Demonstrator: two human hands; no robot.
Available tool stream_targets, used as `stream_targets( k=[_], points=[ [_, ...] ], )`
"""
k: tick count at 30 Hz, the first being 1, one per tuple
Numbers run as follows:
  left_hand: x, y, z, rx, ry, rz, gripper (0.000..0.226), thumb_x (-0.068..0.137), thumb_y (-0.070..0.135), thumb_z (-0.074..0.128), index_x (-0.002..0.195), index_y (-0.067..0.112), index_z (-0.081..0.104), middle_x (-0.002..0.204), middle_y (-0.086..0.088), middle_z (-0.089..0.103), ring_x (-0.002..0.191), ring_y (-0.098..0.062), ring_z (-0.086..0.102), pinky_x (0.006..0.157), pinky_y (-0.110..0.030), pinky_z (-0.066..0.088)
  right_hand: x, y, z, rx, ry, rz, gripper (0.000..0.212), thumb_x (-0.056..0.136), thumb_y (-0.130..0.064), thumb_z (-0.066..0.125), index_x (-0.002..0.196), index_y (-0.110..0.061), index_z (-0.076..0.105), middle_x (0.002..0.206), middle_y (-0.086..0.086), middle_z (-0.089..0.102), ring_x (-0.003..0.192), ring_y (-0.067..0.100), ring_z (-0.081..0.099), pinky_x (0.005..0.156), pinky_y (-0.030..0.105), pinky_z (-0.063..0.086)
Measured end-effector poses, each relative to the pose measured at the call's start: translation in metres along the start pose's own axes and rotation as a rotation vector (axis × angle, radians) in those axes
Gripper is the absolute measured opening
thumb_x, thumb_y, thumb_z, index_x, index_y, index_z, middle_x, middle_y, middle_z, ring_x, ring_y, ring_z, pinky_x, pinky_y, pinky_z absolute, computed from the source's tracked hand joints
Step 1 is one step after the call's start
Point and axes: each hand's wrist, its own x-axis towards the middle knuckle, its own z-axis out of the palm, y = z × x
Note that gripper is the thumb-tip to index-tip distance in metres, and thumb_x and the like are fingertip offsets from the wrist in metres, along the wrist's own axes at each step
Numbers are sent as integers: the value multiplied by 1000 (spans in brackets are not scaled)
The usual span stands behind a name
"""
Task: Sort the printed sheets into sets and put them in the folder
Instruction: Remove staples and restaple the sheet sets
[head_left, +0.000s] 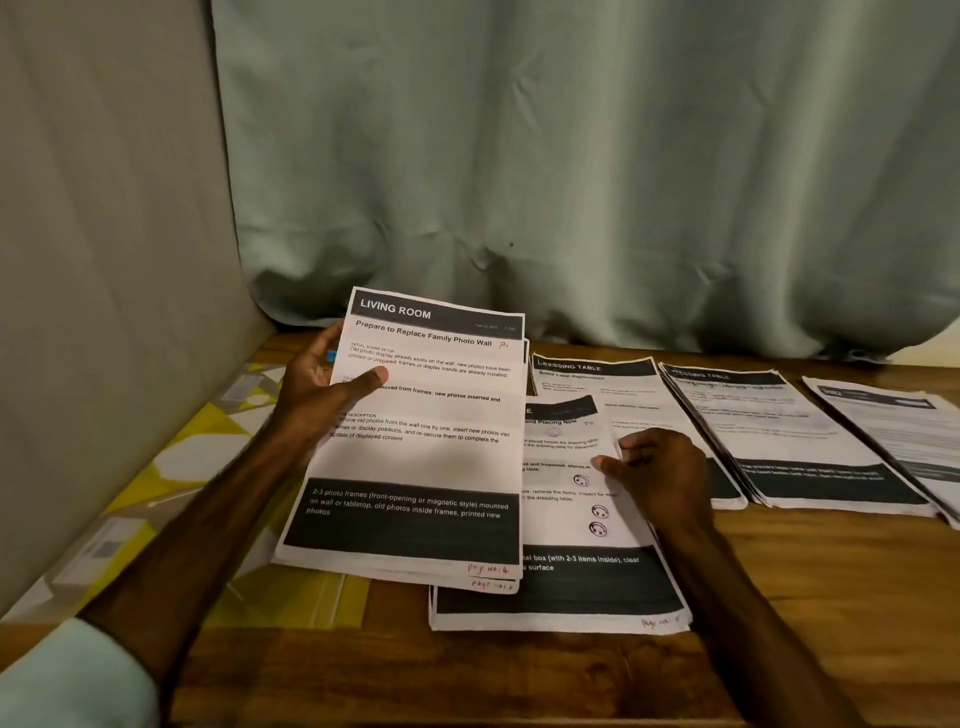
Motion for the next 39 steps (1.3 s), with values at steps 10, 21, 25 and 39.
stream_targets(
  k=[10,21,25,39],
  points=[
    [1,-5,2,30,-20,7,67,79,6,82,133,33,54,121,-5,73,103,-23,74,85,-46,61,8,12,5,65,37,4,12,82,-19,85,87,-12,77,77,-4,69,73,5,63,80,36,56],
    [-6,2,8,6,-2,46,65,83,1,78,139,20,52,99,12,77,93,-13,76,68,-25,62,5,9,4,212,-94,12,20,75,-20,89,76,-11,72,87,2,78,78,15,74,73,31,59],
    [-8,4,9,7,3,44,67,84,1,78,143,17,51,109,6,73,89,-8,76,65,-23,61,5,12,2,324,-68,10,15,76,-19,89,76,-12,76,84,1,79,81,19,77,82,44,61],
    [-5,1,7,61,10,45,65,83,5,79,141,15,52,116,-2,72,89,-11,75,67,-25,62,-2,-5,-8,218,199,-172,25,102,-32,58,107,-14,75,93,-7,67,74,-2,57,63,14,38]
  ],
)
